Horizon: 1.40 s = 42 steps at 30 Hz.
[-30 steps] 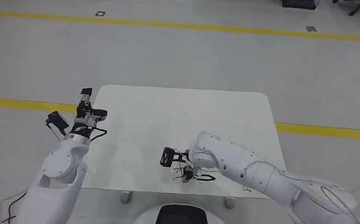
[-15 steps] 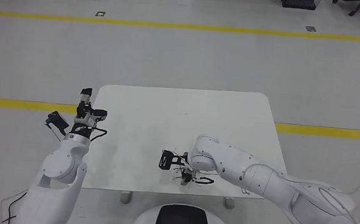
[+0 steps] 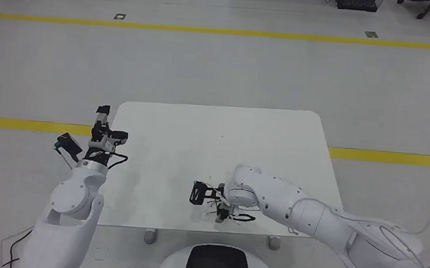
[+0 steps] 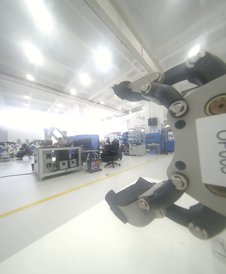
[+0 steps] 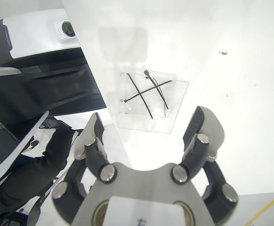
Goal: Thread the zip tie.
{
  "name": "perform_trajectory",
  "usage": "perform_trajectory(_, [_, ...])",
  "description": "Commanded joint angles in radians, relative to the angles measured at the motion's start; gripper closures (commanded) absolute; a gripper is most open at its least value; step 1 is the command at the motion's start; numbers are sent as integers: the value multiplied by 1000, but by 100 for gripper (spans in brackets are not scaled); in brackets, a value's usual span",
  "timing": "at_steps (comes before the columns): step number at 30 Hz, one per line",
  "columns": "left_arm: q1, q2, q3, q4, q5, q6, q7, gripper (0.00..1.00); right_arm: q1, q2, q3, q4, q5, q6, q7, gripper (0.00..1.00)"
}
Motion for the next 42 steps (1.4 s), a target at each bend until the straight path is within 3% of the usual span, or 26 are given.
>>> perform_trajectory(1, [0, 0, 0, 0, 0, 0, 0, 0, 0, 0, -1, -3, -3, 0, 1, 8])
perform_trajectory(4, [0, 0, 0, 0, 0, 0, 0, 0, 0, 0, -3, -5, -5, 0, 1, 24])
perform_trajectory(6, [0, 0, 0, 0, 0, 0, 0, 0, 0, 0, -3, -6, -4, 0, 1, 26])
perform_trajectory(10, [0, 0, 0, 0, 0, 0, 0, 0, -1, -1, -3, -5, -4, 0, 2, 50])
perform_trajectory(14, [0, 0, 0, 0, 0, 0, 0, 0, -1, -2, -3, -2, -4, 0, 0, 56])
perform_trajectory(27, [0, 0, 0, 0, 0, 0, 0, 0, 3, -13, -3, 21, 14, 0, 1, 58])
perform_trajectory(42, [0, 0, 0, 0, 0, 0, 0, 0, 6, -40, -3, 65, 24, 0, -3, 67])
